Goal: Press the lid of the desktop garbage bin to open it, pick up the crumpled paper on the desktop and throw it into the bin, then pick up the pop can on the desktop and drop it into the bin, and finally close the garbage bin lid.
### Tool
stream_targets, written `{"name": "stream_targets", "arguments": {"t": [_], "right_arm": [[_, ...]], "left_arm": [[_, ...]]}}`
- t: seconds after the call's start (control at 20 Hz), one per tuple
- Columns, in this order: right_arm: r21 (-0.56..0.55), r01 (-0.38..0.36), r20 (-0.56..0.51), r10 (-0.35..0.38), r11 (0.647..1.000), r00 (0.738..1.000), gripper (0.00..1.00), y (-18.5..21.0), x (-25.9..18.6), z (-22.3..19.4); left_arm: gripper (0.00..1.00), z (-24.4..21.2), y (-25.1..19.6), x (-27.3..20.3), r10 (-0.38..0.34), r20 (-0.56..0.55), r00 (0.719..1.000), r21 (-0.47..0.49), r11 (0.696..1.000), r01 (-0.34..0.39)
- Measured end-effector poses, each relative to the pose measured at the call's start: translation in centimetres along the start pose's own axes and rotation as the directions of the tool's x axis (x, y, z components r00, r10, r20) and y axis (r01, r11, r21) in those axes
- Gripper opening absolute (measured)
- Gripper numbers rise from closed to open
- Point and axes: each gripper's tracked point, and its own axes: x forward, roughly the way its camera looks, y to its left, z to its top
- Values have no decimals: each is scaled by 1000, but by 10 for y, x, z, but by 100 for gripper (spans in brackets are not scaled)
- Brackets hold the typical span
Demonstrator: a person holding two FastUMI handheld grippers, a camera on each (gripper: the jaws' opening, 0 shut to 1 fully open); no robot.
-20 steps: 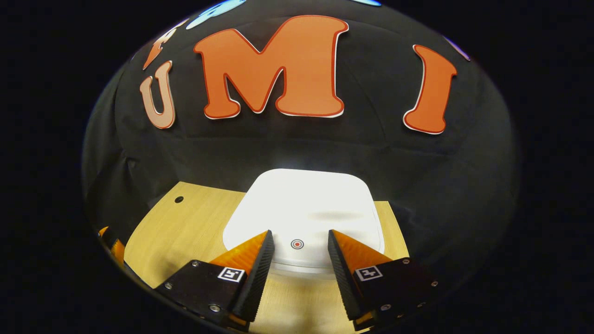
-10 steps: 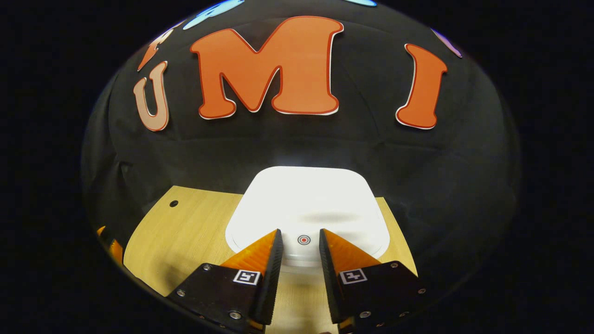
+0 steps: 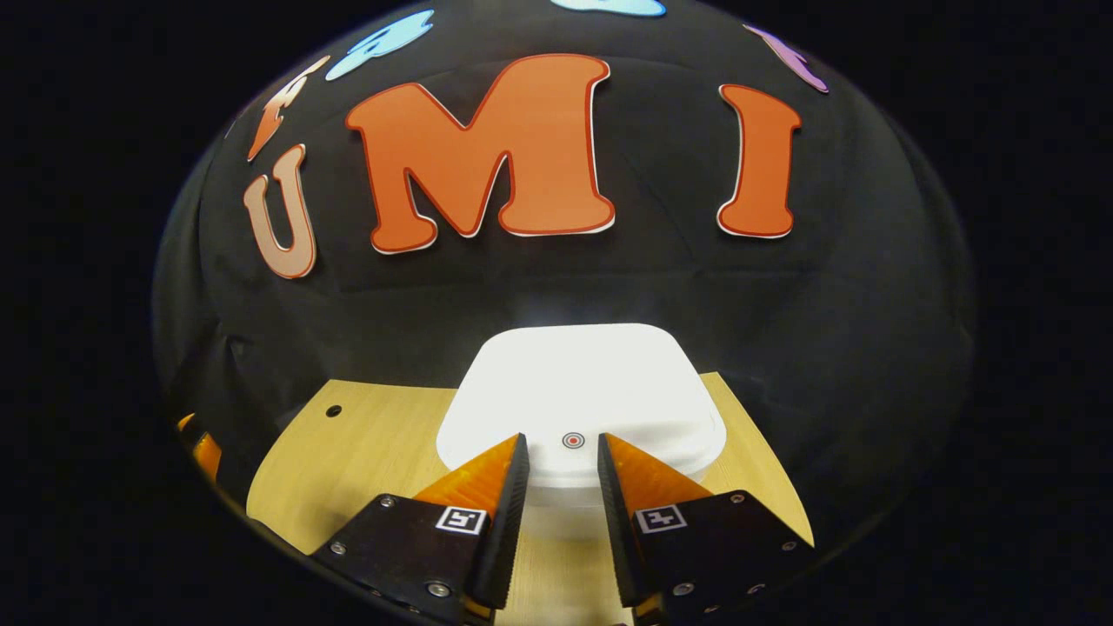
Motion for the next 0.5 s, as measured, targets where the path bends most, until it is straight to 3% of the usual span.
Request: {"name": "stream_targets", "arguments": {"t": [0.25,0.3,0.4,0.5], "right_arm": [[-45,3,165,4,999,986,53,17,-29,19],[-59,4,190,8,998,982,65,22,-35,19],[-83,-1,236,20,997,972,75,33,-44,21],[-96,-41,249,64,994,966,75,49,-53,14]], "left_arm": [[99,24,-3,3,-23,48,999,-20,1000,24],[99,27,-5,3,-28,57,998,-19,999,29],[99,34,-8,3,-34,76,997,-10,999,35],[99,37,-8,2,-33,92,995,-7,999,34]]}}
